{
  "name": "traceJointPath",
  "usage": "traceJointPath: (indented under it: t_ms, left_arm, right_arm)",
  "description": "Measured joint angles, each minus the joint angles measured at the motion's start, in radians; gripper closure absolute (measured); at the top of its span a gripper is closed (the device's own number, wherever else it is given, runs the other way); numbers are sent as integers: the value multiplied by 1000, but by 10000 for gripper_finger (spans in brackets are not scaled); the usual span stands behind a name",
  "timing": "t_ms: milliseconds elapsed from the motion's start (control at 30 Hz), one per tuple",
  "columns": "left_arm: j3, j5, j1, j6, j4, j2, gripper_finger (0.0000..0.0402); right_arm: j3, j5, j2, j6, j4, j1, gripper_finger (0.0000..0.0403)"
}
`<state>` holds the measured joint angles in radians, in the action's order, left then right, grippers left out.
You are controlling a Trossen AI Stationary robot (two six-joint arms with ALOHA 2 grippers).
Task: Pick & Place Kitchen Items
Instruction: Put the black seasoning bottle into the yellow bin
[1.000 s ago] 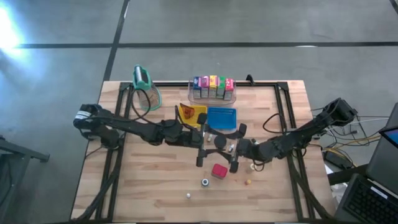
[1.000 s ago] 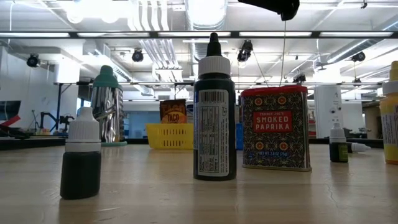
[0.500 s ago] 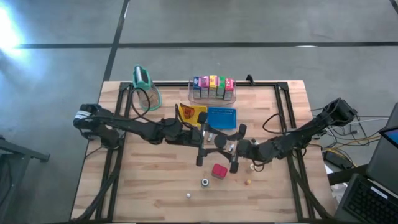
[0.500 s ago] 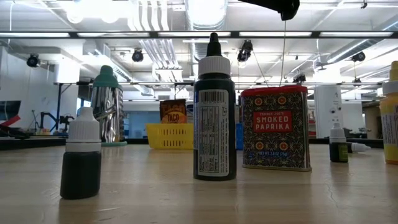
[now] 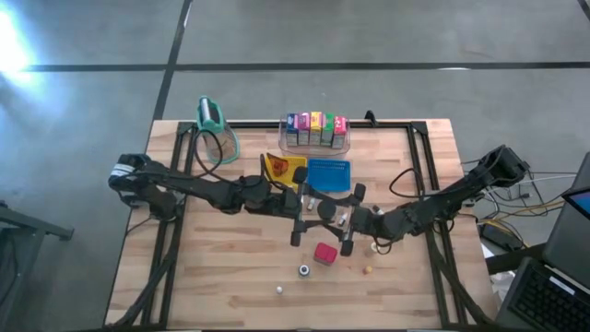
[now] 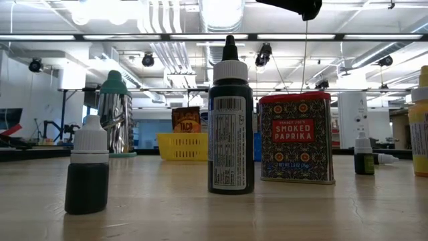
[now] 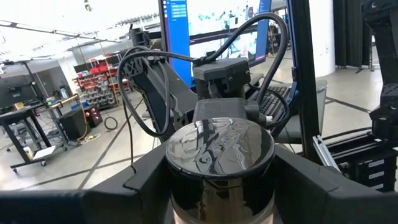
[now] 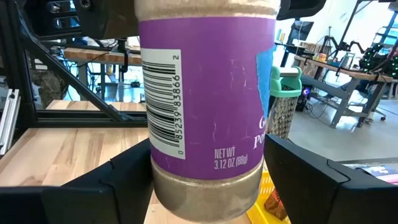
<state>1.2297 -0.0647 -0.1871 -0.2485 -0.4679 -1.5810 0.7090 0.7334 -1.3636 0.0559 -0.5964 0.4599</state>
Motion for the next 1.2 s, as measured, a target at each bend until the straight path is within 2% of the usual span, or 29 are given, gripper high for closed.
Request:
traceJointPath:
  t_ms: [133, 467, 833, 1067, 1200]
  left_arm:
    - [-1, 0, 0, -1, 0, 0, 170]
    - [-2, -4, 1, -2, 0, 0, 170]
    - [-2, -4, 1, 0, 0, 0, 170]
    - [-2, -3, 1, 4, 0, 0, 170]
    - [-2, -4, 1, 5, 9, 1, 170]
  right_arm:
    - [0, 0, 0, 0, 1, 0, 130]
    - [2, -1, 0, 0, 8, 0, 190]
    - [2, -1, 0, 0, 9, 0, 166]
    - [2, -1, 1, 0, 9, 0, 189]
    - [2, 0, 1, -2, 13, 0, 188]
